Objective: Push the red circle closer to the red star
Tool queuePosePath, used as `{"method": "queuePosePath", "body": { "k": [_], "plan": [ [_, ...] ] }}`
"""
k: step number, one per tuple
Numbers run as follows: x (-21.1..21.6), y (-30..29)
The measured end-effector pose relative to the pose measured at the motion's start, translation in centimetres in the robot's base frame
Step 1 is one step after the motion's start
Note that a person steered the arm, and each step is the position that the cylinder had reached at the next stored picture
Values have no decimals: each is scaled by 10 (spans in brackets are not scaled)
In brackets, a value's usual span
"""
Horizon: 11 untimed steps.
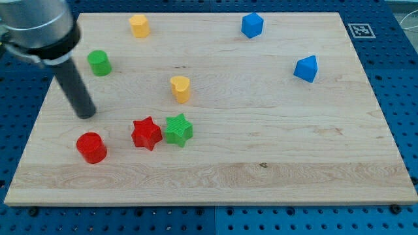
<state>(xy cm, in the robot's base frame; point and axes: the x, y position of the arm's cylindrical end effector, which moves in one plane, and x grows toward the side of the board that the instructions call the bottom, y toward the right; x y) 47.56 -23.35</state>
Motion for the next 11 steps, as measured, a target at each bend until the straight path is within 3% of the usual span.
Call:
{"method": "queuePosePath", "body": {
  "k": [2,4,8,9,11],
  "plan": [
    [50,-51],
    [114,-20],
    [78,55],
    [77,59],
    [36,29]
  ]
}}
